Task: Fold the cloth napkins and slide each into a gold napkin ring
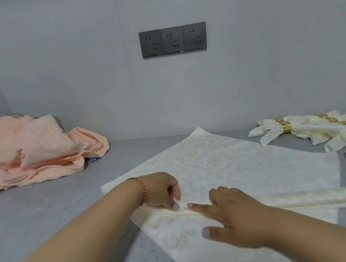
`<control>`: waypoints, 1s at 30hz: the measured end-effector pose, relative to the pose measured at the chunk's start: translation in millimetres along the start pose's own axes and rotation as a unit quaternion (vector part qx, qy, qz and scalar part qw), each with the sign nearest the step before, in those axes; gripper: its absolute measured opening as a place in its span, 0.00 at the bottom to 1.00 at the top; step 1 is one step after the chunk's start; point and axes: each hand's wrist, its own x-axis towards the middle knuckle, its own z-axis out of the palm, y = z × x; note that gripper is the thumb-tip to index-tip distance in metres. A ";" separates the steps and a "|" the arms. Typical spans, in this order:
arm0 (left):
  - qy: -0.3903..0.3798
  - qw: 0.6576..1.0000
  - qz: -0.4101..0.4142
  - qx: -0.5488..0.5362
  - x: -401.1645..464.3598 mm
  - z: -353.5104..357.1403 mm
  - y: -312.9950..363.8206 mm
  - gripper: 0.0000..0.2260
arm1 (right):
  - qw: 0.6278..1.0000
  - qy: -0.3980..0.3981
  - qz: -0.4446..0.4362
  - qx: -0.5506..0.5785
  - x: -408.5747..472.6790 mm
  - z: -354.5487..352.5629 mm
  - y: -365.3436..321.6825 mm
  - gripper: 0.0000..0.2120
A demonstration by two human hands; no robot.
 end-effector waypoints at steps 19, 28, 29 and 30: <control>-0.057 0.989 -0.070 0.120 -0.1 -13.4 21.1 0.09 | 1.000 0.011 0.012 -0.015 -1.1 -1.3 -2.3 0.39; -0.247 0.968 -0.035 0.018 -3.7 -34.0 32.8 0.17 | 1.000 0.005 0.011 0.026 0.3 1.2 4.2 0.39; -0.250 0.967 -0.039 0.003 -1.5 -34.8 28.5 0.17 | 1.000 0.007 0.009 0.029 0.8 2.3 5.0 0.39; -0.247 0.968 -0.037 -0.014 -0.8 -34.8 23.2 0.18 | 1.000 0.010 0.006 0.028 1.7 2.3 5.0 0.39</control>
